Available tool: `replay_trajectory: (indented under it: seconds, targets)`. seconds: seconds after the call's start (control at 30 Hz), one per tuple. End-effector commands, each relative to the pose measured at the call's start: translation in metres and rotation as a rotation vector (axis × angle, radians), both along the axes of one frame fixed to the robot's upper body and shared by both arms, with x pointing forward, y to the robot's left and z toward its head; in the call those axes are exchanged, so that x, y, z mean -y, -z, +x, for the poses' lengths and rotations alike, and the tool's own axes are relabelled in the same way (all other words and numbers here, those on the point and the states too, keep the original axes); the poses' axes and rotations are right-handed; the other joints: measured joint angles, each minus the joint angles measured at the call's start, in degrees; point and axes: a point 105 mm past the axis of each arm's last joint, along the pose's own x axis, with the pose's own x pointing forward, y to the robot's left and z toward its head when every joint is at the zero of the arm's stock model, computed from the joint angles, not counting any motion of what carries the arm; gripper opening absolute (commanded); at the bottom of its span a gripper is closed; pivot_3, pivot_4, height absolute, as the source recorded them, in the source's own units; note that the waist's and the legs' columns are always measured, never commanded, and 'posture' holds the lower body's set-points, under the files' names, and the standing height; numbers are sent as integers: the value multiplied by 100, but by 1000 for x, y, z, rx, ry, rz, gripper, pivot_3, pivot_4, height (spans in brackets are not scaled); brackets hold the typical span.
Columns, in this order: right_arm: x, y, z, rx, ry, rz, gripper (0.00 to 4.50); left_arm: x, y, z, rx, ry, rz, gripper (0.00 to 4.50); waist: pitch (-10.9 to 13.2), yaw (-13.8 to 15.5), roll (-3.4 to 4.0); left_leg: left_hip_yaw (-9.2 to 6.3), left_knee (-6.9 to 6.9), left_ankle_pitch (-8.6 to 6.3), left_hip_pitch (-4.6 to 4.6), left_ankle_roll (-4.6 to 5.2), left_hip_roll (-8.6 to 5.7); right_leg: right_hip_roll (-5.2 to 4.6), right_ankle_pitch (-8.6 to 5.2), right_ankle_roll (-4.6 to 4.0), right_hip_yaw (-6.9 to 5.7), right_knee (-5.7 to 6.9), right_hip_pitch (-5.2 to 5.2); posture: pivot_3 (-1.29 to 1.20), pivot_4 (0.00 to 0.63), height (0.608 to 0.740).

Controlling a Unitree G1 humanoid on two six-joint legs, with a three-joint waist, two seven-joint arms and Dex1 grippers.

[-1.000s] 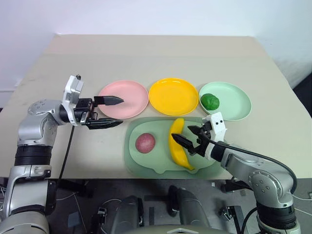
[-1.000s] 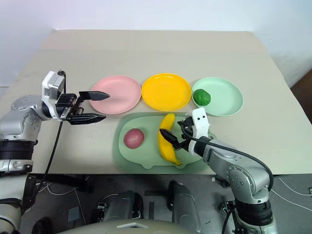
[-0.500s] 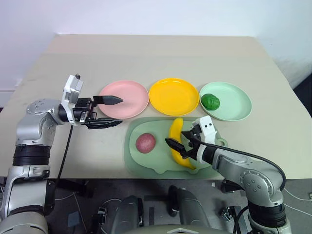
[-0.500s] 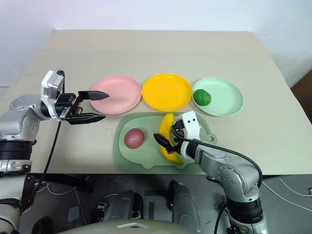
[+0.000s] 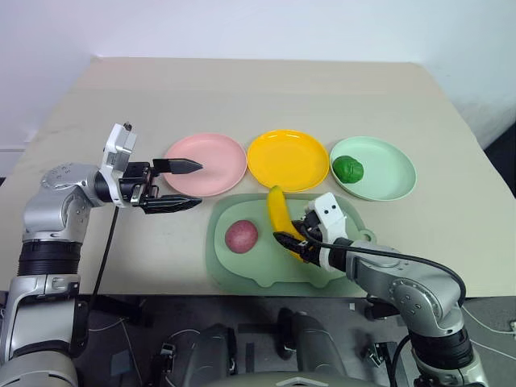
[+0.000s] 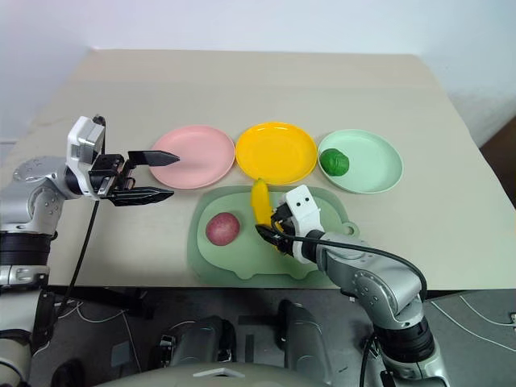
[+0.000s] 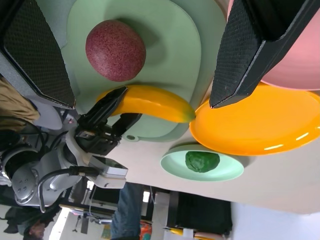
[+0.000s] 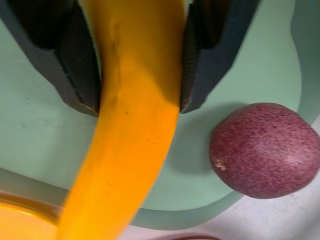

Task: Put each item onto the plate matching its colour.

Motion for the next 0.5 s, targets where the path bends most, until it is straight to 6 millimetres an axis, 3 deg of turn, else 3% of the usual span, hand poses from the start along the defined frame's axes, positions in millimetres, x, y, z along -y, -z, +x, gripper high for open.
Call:
replay_trajectory:
  seconds: [0.03, 0.17, 0.4, 0.5]
  targets:
    - [2, -6, 0, 16, -7, 32, 1859, -2, -11, -3, 47, 0, 4, 4500, 0, -2, 0, 0, 0, 0, 0, 0, 0, 0, 0, 0, 0, 0, -1, 0, 150, 704]
    - [1, -20, 3, 69, -17, 84, 1859, -3, -9, -3, 43, -2, 0, 4500, 0, -6, 1, 1, -1, 0, -2, -1, 0, 1, 0, 0, 0, 0, -3, 0, 150, 704]
    - [5, -66, 38, 138, 86, 320, 1859, -3, -8, -3, 39, -2, -2, 4500, 1, -12, 2, 2, -2, 2, -3, -3, 1, 3, 0, 0, 0, 1, -6, 0, 150, 704]
    - [10, -75, 53, 163, 144, 320, 1859, -3, -9, -3, 40, -3, -4, 4500, 1, -8, 2, 3, -2, 13, -4, -23, 1, 3, 0, 0, 0, 2, -6, 0, 150, 704]
